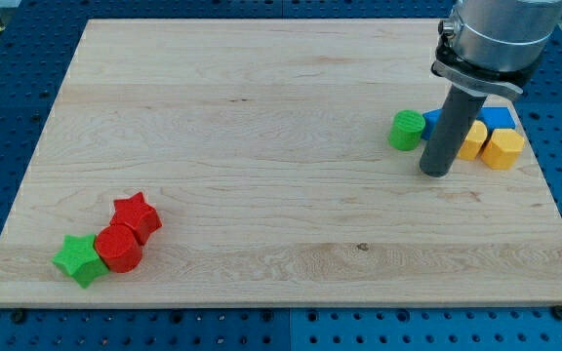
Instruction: Push green circle slightly up
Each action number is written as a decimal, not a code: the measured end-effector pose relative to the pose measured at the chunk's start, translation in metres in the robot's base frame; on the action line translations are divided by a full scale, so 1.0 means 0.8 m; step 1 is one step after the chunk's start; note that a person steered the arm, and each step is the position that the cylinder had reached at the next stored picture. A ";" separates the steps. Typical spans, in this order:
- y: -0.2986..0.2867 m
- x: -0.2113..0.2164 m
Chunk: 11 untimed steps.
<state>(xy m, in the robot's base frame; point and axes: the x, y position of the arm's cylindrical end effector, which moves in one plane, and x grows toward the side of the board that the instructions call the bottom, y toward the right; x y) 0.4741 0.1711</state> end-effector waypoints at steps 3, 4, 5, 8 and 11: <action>-0.034 -0.010; -0.051 -0.019; -0.049 -0.019; -0.012 -0.043; -0.067 -0.118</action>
